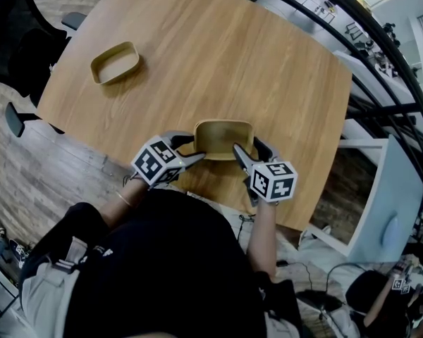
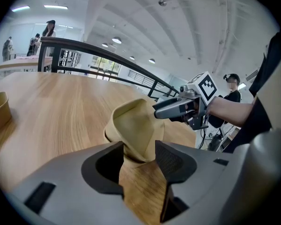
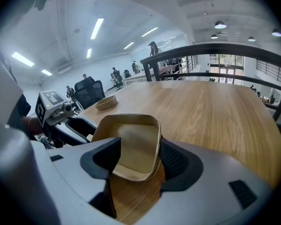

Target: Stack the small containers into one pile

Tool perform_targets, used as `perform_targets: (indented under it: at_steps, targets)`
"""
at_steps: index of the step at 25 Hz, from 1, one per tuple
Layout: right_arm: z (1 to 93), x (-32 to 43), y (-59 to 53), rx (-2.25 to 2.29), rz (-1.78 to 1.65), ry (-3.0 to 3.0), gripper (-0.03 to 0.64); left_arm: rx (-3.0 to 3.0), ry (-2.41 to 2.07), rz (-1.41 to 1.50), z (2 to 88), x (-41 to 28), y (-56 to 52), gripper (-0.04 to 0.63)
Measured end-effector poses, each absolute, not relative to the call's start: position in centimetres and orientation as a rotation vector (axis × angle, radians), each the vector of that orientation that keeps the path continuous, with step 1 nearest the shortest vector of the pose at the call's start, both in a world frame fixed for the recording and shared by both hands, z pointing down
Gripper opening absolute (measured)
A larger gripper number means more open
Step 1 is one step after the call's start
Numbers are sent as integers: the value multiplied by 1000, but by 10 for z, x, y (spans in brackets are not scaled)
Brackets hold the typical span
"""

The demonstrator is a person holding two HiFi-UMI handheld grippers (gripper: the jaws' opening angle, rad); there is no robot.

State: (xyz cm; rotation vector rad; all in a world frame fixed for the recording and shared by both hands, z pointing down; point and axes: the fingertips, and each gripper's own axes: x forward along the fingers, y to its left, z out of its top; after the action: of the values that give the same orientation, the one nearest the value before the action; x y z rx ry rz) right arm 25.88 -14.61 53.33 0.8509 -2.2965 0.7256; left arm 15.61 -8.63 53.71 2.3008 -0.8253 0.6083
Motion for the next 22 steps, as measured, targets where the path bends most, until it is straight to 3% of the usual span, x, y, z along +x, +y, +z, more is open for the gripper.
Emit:
perform_targets:
  at_steps: [22]
  targets:
    - [538,258,-150,823,689,-2282,253,2310,-818,571,532,148,-93,212]
